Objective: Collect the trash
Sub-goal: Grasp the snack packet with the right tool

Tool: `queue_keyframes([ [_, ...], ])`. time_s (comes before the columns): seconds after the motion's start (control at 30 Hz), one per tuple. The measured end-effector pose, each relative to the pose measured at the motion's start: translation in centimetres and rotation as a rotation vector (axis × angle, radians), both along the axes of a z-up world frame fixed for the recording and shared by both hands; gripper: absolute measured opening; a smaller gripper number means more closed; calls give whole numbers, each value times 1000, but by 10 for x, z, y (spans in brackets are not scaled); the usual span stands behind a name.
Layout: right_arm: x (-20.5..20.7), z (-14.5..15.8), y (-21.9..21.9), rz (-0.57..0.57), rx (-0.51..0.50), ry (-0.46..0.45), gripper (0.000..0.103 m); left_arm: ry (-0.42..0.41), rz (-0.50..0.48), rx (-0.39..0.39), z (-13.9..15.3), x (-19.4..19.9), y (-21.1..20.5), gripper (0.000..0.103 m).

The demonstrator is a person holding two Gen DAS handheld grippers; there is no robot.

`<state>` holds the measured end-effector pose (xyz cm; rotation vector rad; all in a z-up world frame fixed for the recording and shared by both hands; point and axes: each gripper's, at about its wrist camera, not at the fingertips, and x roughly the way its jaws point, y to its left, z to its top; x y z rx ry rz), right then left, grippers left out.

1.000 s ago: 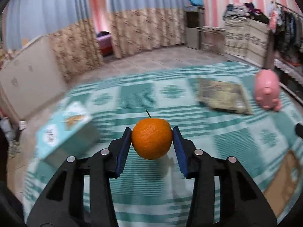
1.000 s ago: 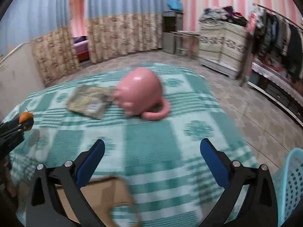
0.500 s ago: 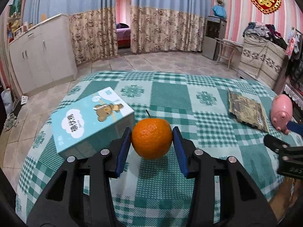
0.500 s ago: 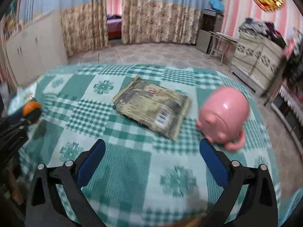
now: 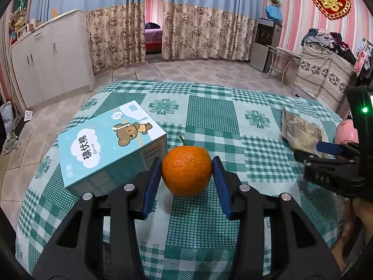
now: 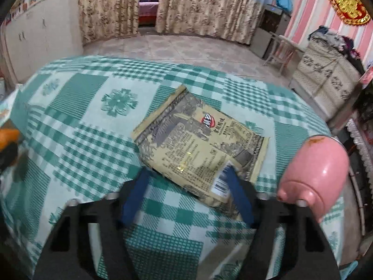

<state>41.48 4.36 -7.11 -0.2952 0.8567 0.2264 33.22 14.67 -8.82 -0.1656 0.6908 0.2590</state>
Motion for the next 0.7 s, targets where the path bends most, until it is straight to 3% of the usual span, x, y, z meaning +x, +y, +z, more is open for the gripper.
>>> queue_keyframes([
  [0.03,-2,1,1,7,-18,-14,30,2,-2,3,-1,0,-1,43],
  [0.1,-3,2,-1,13,-10,-19,14,1,-3,7,-1,0,-2,43],
  [0.17,-10,7,-5,17,1,-45,6,-3,-4,10,0,1,-3,43],
  [0.4,-54,33,-21,46,67,-102,3,-13,-6,25,1,-2,-5,43],
  [0.7,-129,85,-86,65,173,-188,3,3,-10,58,9,-6,-19,43],
])
